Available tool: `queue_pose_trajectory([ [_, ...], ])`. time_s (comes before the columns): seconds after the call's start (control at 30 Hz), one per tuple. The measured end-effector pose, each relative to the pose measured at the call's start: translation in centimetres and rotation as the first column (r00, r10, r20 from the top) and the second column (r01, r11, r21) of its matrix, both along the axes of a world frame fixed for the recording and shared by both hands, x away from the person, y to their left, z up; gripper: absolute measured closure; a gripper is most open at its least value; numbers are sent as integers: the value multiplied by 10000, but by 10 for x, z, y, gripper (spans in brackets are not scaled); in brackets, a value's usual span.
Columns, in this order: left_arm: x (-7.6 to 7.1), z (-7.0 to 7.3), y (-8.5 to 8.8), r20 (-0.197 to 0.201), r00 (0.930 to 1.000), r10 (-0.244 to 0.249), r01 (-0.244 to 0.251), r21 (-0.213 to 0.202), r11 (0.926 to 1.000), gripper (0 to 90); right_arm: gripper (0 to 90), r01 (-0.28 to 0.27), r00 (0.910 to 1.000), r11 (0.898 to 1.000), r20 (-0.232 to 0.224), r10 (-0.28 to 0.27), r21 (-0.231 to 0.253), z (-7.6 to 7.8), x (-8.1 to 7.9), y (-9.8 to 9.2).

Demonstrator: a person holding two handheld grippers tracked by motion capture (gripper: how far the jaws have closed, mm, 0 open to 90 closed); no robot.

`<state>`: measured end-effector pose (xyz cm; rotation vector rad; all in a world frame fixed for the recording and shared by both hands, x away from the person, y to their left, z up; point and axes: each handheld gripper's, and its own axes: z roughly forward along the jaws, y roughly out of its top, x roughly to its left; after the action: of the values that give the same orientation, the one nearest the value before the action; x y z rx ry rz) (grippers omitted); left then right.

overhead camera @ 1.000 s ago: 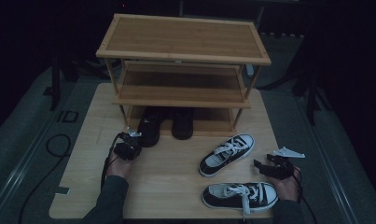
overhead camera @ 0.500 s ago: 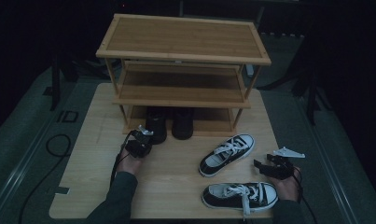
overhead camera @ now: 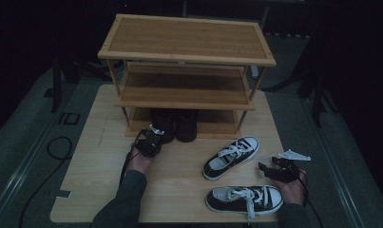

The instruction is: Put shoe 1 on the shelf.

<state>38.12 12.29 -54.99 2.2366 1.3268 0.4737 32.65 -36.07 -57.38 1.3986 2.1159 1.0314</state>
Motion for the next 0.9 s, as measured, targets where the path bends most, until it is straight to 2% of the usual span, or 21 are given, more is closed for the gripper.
queue_pose_trajectory([
  [0.13,3,1,-1,-43,10000,3,-2,108,9999,887,281,0,10000,10000,3,0,-7,0,0,0],
  [0.33,2,0,2,-48,10000,-58,57,-89,9999,846,281,3,10000,10000,2,-3,-15,0,0,0],
  [0.4,0,0,3,17,10000,-74,75,-81,9999,802,281,3,10000,10000,13,-3,-35,0,0,0],
  [0.6,-8,5,10,302,9995,-119,131,-413,9991,721,281,3,10000,10000,21,-3,-82,0,0,1],
  [0.83,-20,4,27,398,9990,-225,255,-753,9968,627,281,-13,10000,9999,39,14,-123,0,0,1],
  [0.9,-23,2,32,411,9988,-254,286,-786,9965,612,281,-80,9999,9995,59,82,-297,0,0,2],
])
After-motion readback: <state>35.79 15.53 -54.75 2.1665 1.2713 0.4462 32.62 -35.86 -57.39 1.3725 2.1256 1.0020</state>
